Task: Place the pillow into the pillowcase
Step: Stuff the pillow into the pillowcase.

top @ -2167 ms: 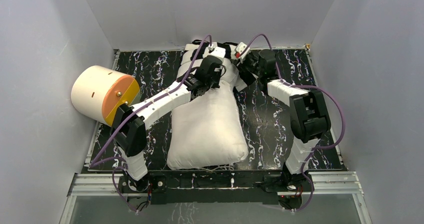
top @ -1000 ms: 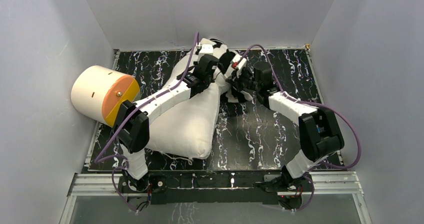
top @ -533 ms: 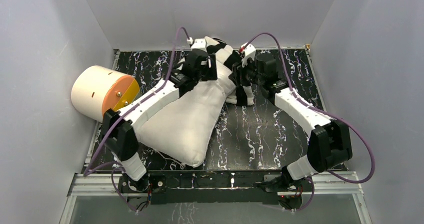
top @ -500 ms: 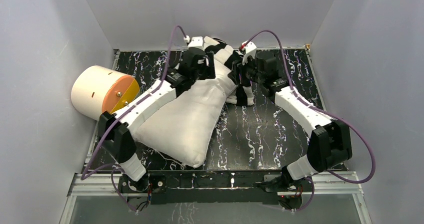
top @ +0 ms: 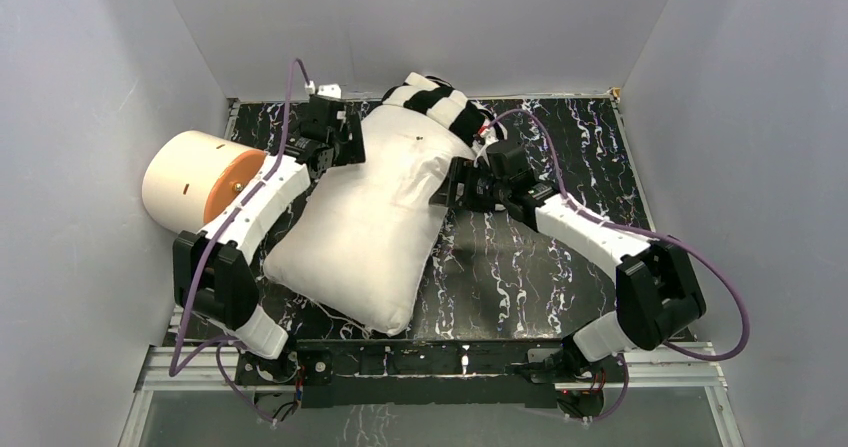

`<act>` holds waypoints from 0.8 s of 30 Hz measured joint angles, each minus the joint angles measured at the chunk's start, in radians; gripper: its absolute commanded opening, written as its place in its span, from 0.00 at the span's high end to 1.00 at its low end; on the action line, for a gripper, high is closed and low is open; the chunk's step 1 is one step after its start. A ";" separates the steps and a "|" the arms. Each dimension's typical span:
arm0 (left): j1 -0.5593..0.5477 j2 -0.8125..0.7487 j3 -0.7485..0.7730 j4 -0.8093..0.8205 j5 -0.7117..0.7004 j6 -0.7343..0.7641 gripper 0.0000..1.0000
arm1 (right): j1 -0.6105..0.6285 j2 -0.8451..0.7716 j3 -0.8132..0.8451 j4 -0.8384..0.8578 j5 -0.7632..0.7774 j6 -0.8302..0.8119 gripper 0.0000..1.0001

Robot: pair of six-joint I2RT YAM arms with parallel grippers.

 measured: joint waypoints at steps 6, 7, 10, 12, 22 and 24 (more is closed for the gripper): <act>0.002 -0.003 -0.156 0.034 0.198 -0.008 0.59 | -0.021 0.144 0.133 0.040 0.009 -0.088 0.40; 0.001 -0.008 -0.183 0.053 0.235 -0.019 0.60 | -0.032 0.174 0.165 0.040 0.007 -0.108 0.42; -0.025 -0.047 -0.261 0.127 0.291 -0.064 0.63 | -0.100 0.260 0.240 0.032 -0.033 -0.171 0.42; -0.072 -0.088 -0.301 0.181 0.302 -0.104 0.63 | -0.149 0.291 0.260 0.014 -0.057 -0.202 0.42; -0.245 -0.060 -0.331 0.425 0.497 -0.339 0.56 | -0.301 0.435 0.504 -0.047 -0.103 -0.383 0.42; -0.249 -0.042 -0.331 0.440 0.523 -0.358 0.51 | -0.298 0.441 0.524 -0.043 -0.109 -0.409 0.36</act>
